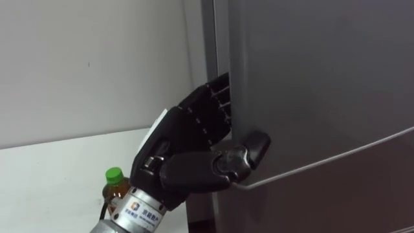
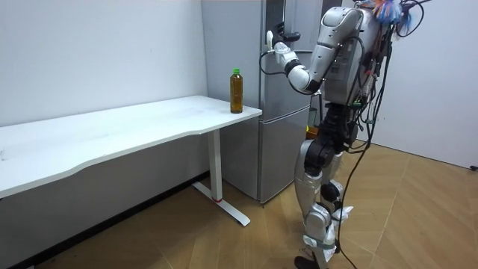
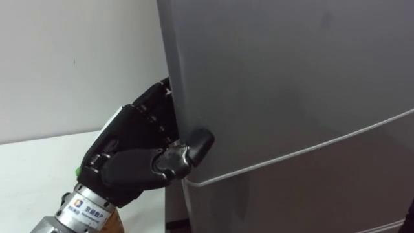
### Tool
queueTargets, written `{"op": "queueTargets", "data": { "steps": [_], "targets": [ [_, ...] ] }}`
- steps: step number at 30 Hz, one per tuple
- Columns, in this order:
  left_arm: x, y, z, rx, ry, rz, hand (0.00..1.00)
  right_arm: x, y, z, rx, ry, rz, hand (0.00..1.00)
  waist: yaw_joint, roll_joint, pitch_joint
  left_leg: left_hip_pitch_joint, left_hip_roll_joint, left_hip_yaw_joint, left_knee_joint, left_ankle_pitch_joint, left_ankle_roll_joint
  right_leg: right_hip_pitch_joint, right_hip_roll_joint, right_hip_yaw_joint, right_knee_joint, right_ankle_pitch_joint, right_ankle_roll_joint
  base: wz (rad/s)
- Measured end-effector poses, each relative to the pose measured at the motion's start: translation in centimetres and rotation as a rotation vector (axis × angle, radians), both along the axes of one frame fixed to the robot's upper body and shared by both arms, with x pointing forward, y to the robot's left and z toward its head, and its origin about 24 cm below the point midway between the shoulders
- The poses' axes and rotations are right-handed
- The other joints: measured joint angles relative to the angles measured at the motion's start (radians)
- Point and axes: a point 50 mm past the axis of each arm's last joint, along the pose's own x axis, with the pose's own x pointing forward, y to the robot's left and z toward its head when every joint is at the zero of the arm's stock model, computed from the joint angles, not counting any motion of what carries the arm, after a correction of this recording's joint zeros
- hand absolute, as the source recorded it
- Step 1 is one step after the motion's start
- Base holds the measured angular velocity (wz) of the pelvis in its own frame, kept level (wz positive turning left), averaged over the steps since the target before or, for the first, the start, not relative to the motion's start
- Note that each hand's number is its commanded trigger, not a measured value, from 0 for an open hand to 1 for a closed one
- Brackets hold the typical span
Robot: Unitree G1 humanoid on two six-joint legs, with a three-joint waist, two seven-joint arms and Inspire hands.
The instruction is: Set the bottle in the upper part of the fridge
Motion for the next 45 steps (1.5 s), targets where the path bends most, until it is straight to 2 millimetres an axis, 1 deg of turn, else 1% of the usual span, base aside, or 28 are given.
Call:
{"op": "queueTargets", "data": {
  "steps": [5, 7, 9, 10, 12, 13, 16, 18, 19, 20, 21, 24, 25, 26, 30, 32, 34, 35, 37, 39, 43, 45],
  "targets": [
    [0.0, -0.1, 0.0, 0.0, -0.002, -0.001, 0.76, 0.0, 0.0, 0.0, -0.001, 0.001, 0.003, 0.0, -0.001, 0.0, 0.0001, 0.0, 0.0, 0.0, 0.0, 0.0, 0.0, 0.0, -0.001, 0.001, 0.0, 0.0, 0.0, 0.0],
    [0.0, -0.2, 0.0, 0.002, -0.003, -0.001, 0.75, 0.0, 0.0, 0.0, 0.0, 0.0, 0.001, 0.0, 0.0, -0.001, 0.0005, 0.0, 0.0, 0.0, 0.0, 0.0, 0.0, 0.0, 0.0, 0.001, 0.0, 0.0, 0.0, 0.0],
    [0.0, -0.1, 0.0, 0.003, -0.004, 0.001, 0.69, 0.0, 0.0, 0.0, 0.0, -0.001, 0.0, 0.0, 0.0, 0.0, 0.0004, 0.0, 0.0, 0.0, 0.0, 0.0, 0.0, -0.001, 0.0, 0.001, 0.0, 0.0, 0.0, 0.0],
    [0.0, -0.1, 0.0, 0.003, -0.005, 0.002, 0.68, 0.0, 0.0, 0.0, 0.001, -0.001, 0.001, 0.0, -0.001, -0.001, 0.0005, 0.0, 0.0, 0.0, 0.0, 0.0, 0.0, -0.001, 0.0, 0.001, 0.0, 0.0, 0.0, 0.0],
    [0.0, -0.2, 0.0, 0.004, -0.008, 0.004, 0.6, 0.1, 0.0, 0.0, 0.001, -0.003, 0.014, 0.0, -0.001, -0.001, 0.0006, 0.0, 0.0, 0.0, 0.0, 0.0, 0.0, 0.0, 0.0, 0.002, 0.0, 0.0, 0.0, 0.0],
    [-0.1, -0.2, 0.0, 0.005, -0.011, 0.003, 0.58, 0.1, 0.0, 0.0, 0.005, -0.005, 0.023, 0.0, -0.002, -0.002, 0.0004, 0.0, 0.001, 0.0, 0.0, 0.0, 0.0, 0.0, 0.0, 0.003, 0.0, 0.0, 0.0, 0.0],
    [-0.2, -0.5, 0.1, 0.006, -0.019, -0.011, 0.45, 0.2, 0.1, 0.0, 0.017, -0.006, 0.026, 0.0, -0.003, -0.008, 0.0022, 0.001, 0.001, 0.0, 0.0, 0.0, 0.0, 0.001, 0.0, 0.003, 0.0, 0.0, 0.0, 0.0],
    [-0.2, -0.7, 0.0, 0.005, -0.018, -0.017, 0.33, 0.1, 0.1, 0.0, 0.025, -0.008, 0.022, 0.0, -0.004, -0.011, 0.0038, 0.004, 0.001, 0.003, -0.001, 0.0, 0.0, 0.004, 0.0, 0.004, 0.0, 0.0, 0.0, 0.0],
    [-0.2, -0.7, 0.0, 0.001, -0.014, -0.017, 0.23, 0.2, 0.1, 0.0, 0.026, -0.009, 0.02, 0.0, -0.006, -0.011, 0.0038, 0.005, 0.001, 0.009, -0.001, 0.0, 0.0, 0.004, 0.0, 0.006, 0.0, 0.0, 0.0, -0.03],
    [-0.2, -0.7, 0.0, -0.003, -0.013, -0.019, 0.2, 0.2, 0.1, 0.0, 0.026, -0.01, 0.019, 0.0, -0.008, -0.011, 0.0038, 0.005, 0.001, 0.013, -0.001, 0.0, 0.0, 0.003, -0.001, 0.006, 0.0, 0.0, 0.0, 0.0],
    [-0.2, -0.9, 0.0, -0.009, -0.014, -0.027, 0.15, 0.2, 0.1, 0.0, 0.028, -0.011, 0.017, 0.0, -0.013, -0.012, 0.0035, 0.002, 0.002, 0.021, -0.001, 0.0, 0.0, 0.0, -0.001, 0.004, 0.0, 0.0, 0.0, 0.03],
    [-0.4, -1.3, 0.0, -0.011, -0.019, -0.059, 0.05, 0.2, 0.2, 0.0, 0.035, -0.01, 0.001, 0.0, -0.014, -0.018, 0.0025, -0.001, 0.002, 0.026, -0.001, 0.0, 0.0, -0.007, -0.002, 0.004, -0.001, 0.0, 0.001, 0.01],
    [-0.5, -1.4, 0.0, -0.009, -0.025, -0.069, 0.04, 0.3, 0.2, 0.0, 0.034, -0.01, 0.001, 0.0, -0.017, -0.02, 0.0019, -0.001, 0.002, 0.035, -0.001, 0.0, 0.0, -0.01, -0.003, 0.005, -0.001, 0.0, 0.001, 0.0],
    [-0.5, -1.5, 0.0, -0.008, -0.026, -0.071, 0.0, 0.3, 0.1, 0.1, 0.034, -0.009, 0.001, 0.0, -0.02, -0.02, 0.0018, -0.001, 0.002, 0.045, -0.001, 0.0, 0.0, -0.012, -0.003, 0.007, -0.001, 0.0, 0.002, -0.05],
    [-0.5, -1.4, 0.0, -0.002, -0.035, -0.079, 0.0, 0.3, 0.1, 0.0, 0.034, -0.002, -0.006, 0.0, -0.025, -0.02, 0.001, -0.001, 0.001, 0.078, -0.001, 0.0, 0.0, -0.015, -0.006, 0.021, 0.001, 0.007, 0.008, -0.09],
    [-0.5, -1.5, 0.0, -0.002, -0.034, -0.079, 0.0, 0.3, 0.1, 0.0, 0.034, -0.003, -0.009, 0.0, -0.029, -0.02, 0.0011, -0.001, -0.001, 0.082, -0.001, 0.0, 0.0, -0.016, -0.008, 0.025, 0.001, 0.01, 0.011, -0.07],
    [-0.5, -1.5, -0.1, 0.001, -0.035, -0.081, 0.0, 0.3, 0.1, 0.1, 0.033, -0.007, -0.009, 0.0, -0.036, -0.021, 0.0015, 0.001, -0.002, 0.108, -0.001, 0.0, 0.001, -0.018, -0.011, 0.031, 0.0, 0.013, 0.015, -0.06],
    [-0.5, -1.5, -0.1, 0.001, -0.035, -0.083, 0.0, 0.3, 0.1, 0.1, 0.033, -0.008, -0.01, 0.0, -0.038, -0.02, 0.0015, 0.001, -0.002, 0.112, -0.001, -0.001, 0.002, -0.018, -0.012, 0.033, 0.0, 0.014, 0.016, -0.06],
    [-0.5, -1.5, -0.1, 0.005, -0.037, -0.09, 0.0, 0.4, 0.0, 0.1, 0.037, -0.014, -0.017, 0.0, -0.054, -0.018, 0.0008, 0.005, 0.002, 0.131, -0.006, -0.011, 0.019, -0.021, -0.008, 0.035, -0.001, 0.015, 0.018, -0.04],
    [-0.6, -1.6, -0.2, 0.008, -0.041, -0.103, 0.0, 0.4, -0.1, 0.1, 0.04, -0.016, -0.022, 0.0, -0.056, -0.017, 0.0001, 0.007, 0.002, 0.136, -0.007, -0.014, 0.023, -0.021, -0.008, 0.042, 0.001, 0.021, 0.021, -0.11],
    [-0.8, -2.0, -0.2, 0.018, -0.057, -0.145, 0.0, 0.4, -0.2, 0.1, 0.038, -0.017, -0.024, 0.0, -0.057, -0.015, -0.0015, 0.016, 0.002, 0.162, -0.013, -0.017, 0.029, -0.022, -0.006, 0.059, 0.0, 0.034, 0.025, -0.16],
    [-1.0, -2.2, -0.2, 0.015, -0.058, -0.173, 0.0, 0.5, -0.2, 0.2, 0.038, -0.018, -0.024, 0.0, -0.066, -0.014, -0.0019, 0.019, 0.002, 0.17, -0.014, -0.019, 0.033, -0.022, -0.006, 0.062, 0.001, 0.038, 0.027, -0.14]
  ]
}}
